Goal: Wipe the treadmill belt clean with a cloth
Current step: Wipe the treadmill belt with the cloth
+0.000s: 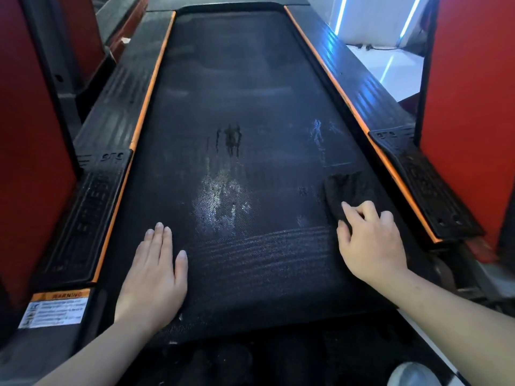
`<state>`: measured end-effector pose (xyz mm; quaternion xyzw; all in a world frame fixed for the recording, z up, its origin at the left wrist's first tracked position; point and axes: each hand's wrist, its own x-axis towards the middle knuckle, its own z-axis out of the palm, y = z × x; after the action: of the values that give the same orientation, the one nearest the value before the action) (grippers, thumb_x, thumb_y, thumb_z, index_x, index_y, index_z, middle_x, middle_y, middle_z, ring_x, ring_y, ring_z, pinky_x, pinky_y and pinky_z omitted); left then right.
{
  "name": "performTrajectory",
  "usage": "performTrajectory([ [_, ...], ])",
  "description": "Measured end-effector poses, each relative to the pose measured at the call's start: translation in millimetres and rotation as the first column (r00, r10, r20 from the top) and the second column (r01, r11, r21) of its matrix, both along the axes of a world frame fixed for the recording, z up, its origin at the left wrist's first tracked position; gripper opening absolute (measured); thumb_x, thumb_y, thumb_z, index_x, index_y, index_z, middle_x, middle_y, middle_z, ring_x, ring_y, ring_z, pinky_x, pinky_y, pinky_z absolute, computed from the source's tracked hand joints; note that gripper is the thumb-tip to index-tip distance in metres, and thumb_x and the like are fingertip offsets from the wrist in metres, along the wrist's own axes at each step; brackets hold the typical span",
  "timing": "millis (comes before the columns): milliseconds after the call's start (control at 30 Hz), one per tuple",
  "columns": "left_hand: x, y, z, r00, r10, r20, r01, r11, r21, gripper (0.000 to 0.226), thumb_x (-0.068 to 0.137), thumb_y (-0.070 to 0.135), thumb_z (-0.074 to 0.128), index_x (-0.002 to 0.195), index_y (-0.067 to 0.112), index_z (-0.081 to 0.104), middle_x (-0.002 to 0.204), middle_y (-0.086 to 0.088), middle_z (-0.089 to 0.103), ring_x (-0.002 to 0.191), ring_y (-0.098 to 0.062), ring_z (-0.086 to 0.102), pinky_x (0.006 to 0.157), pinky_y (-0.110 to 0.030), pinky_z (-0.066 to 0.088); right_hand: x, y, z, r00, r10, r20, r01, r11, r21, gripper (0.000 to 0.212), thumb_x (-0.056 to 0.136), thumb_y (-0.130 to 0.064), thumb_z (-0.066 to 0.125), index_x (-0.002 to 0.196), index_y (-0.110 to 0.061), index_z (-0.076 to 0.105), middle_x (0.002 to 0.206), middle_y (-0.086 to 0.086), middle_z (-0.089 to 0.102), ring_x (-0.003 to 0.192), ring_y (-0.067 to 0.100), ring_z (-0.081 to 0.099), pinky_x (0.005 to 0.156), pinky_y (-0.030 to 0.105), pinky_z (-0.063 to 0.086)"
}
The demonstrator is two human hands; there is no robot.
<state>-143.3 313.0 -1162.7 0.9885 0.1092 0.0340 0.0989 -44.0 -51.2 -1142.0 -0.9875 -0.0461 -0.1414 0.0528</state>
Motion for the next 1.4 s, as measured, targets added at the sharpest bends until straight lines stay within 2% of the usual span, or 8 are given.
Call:
performTrajectory([
  [533,-50,-10,-2,1.000,0.006,0.017,-0.005,0.997,-0.073,0.081,0.094,0.058,0.011,0.155,0.006,0.020,0.164,0.002,0.007,0.151,-0.006,-0.003,0.121,-0.024,-0.004,-55,-19,-1,0.996,0.065,0.068,-0.072,0.992,0.108,0.043,0.088,-0.025,0.067,0.129,-0.013,0.066,0.099,-0.001,0.055,0.074,0.020,0.038,0.060,0.034,0.039],
  [700,-62,-16,1,0.999,0.045,0.013,-0.045,0.999,-0.009,0.074,0.094,0.053,0.021,0.147,0.005,0.040,0.158,-0.007,0.032,0.147,-0.021,0.028,0.118,-0.041,0.026,-66,-23,1,1.000,0.018,0.005,-0.019,0.970,0.244,0.042,0.087,-0.029,0.065,0.128,-0.019,0.068,0.093,-0.013,0.047,0.078,0.015,0.042,0.061,0.030,0.041],
  [833,-51,-17,16,0.989,0.109,0.100,-0.114,0.992,0.044,0.053,0.093,0.045,0.030,0.115,0.010,0.062,0.116,-0.008,0.061,0.102,-0.033,0.057,0.084,-0.049,0.045,-61,-22,15,1.000,-0.025,-0.004,0.025,0.940,0.340,0.032,0.086,-0.027,0.066,0.116,-0.020,0.074,0.082,-0.012,0.047,0.075,0.012,0.051,0.067,0.030,0.043],
  [933,-32,-14,24,0.980,0.133,0.150,-0.136,0.991,0.012,0.042,0.094,0.044,0.030,0.102,0.014,0.058,0.099,-0.006,0.054,0.091,-0.032,0.052,0.082,-0.049,0.043,-49,-21,22,0.999,-0.009,0.032,-0.003,0.932,0.361,0.029,0.087,-0.024,0.067,0.114,-0.018,0.075,0.083,-0.010,0.049,0.077,0.015,0.054,0.071,0.032,0.046],
  [1067,4,1,21,0.990,0.089,0.112,-0.093,0.995,0.024,0.058,0.096,0.044,0.028,0.135,0.008,0.050,0.133,-0.015,0.047,0.121,-0.037,0.046,0.102,-0.053,0.038,-11,-17,23,0.999,-0.011,0.035,-0.002,0.934,0.358,0.034,0.091,-0.026,0.062,0.122,-0.016,0.071,0.094,-0.008,0.051,0.091,0.021,0.053,0.079,0.040,0.050],
  [1167,16,14,9,0.999,0.005,-0.034,-0.001,0.992,0.126,0.071,0.099,0.048,0.010,0.153,0.005,0.027,0.158,-0.019,0.023,0.148,-0.034,0.016,0.121,-0.049,0.015,8,-18,13,1.000,0.020,-0.014,-0.015,0.959,0.282,0.040,0.096,-0.032,0.057,0.132,-0.017,0.064,0.107,-0.007,0.051,0.100,0.021,0.048,0.081,0.036,0.045],
  [1267,11,15,0,0.998,-0.015,-0.064,0.021,0.995,0.098,0.075,0.097,0.052,0.004,0.156,0.006,0.012,0.164,-0.016,0.005,0.152,-0.028,-0.001,0.124,-0.041,0.002,6,-21,1,1.000,0.012,-0.002,-0.011,0.986,0.167,0.043,0.097,-0.036,0.053,0.136,-0.020,0.060,0.116,-0.005,0.051,0.096,0.023,0.045,0.071,0.033,0.040],
  [1400,7,12,2,0.998,-0.038,-0.048,0.042,0.995,0.086,0.076,0.096,0.050,0.005,0.156,0.004,0.014,0.164,-0.018,0.005,0.152,-0.028,-0.001,0.123,-0.040,0.001,4,-22,0,1.000,0.010,0.003,-0.010,0.993,0.117,0.044,0.097,-0.036,0.052,0.137,-0.020,0.059,0.115,-0.003,0.052,0.091,0.024,0.044,0.068,0.034,0.039],
])
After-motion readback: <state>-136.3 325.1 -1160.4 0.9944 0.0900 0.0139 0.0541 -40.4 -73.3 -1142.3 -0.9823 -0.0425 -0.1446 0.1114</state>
